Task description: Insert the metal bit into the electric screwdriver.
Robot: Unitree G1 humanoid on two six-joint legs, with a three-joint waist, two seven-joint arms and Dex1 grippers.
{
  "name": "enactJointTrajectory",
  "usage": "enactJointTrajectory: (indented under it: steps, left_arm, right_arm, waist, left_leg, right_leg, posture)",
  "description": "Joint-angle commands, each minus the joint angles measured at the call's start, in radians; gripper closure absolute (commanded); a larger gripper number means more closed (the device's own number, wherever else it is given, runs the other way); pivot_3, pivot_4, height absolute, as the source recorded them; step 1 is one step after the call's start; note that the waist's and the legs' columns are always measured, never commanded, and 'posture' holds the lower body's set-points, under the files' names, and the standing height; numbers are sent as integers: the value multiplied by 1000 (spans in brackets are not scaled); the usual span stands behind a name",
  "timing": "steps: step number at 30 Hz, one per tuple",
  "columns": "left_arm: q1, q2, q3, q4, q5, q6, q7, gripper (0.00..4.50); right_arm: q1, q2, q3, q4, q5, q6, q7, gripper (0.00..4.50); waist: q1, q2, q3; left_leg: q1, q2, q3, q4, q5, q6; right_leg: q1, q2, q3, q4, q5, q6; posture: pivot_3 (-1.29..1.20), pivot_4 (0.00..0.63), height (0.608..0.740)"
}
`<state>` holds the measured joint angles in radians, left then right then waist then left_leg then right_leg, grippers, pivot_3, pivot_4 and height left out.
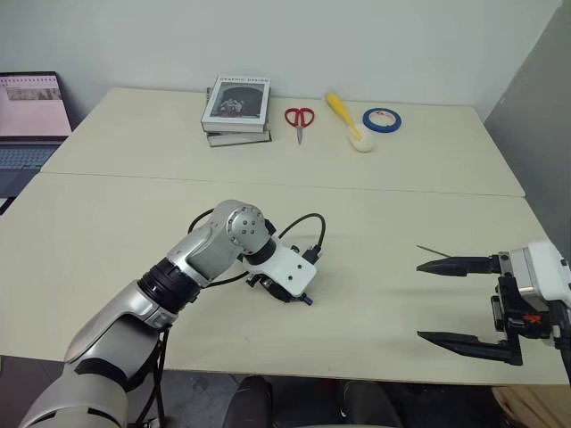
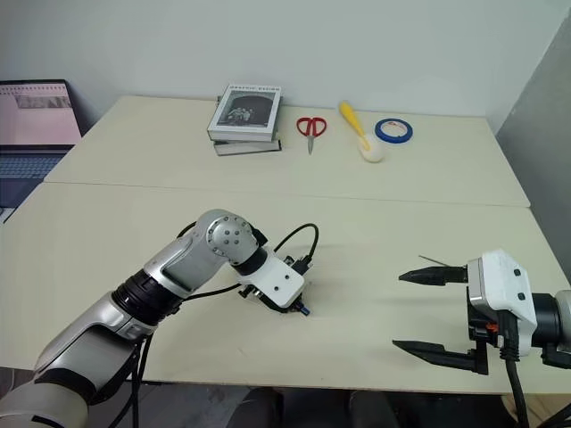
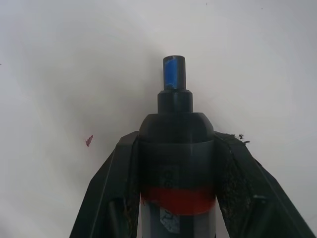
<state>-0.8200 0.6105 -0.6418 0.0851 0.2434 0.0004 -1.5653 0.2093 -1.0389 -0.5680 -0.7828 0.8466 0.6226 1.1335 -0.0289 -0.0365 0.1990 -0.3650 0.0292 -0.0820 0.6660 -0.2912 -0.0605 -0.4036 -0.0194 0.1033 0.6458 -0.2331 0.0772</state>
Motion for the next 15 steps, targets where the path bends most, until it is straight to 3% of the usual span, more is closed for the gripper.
enactJointTrajectory:
  steps: [1,9,15]
  left_arm:
    - [-6,-26,21,3,-15,22,19,2838]
    - [-46,-89,217,13,-141,177,149,2838]
    - [-19,-165,415,-17,-276,371,349,2838]
  right_arm:
    - [-14,-9,-13,-8,20,-4,-3,0]
    - [-32,-5,-19,2,31,4,-28,0]
    - [-59,-5,-17,8,52,16,-51,0]
  waist:
    - [1,0,0]
    - [2,0,0]
    - [0,0,0]
  left_leg:
    - [0,0,0,0,0,0]
    - [-1,0,0,0,0,0]
    - [-1,0,-1,-1,0,0]
  right_leg:
    - [0,0,0,0,0,0]
    - [-1,0,0,0,0,1]
    - [-1,0,-1,-1,0,1]
  posture:
    - [0,150,740]
    - [0,150,740]
    - [0,150,740]
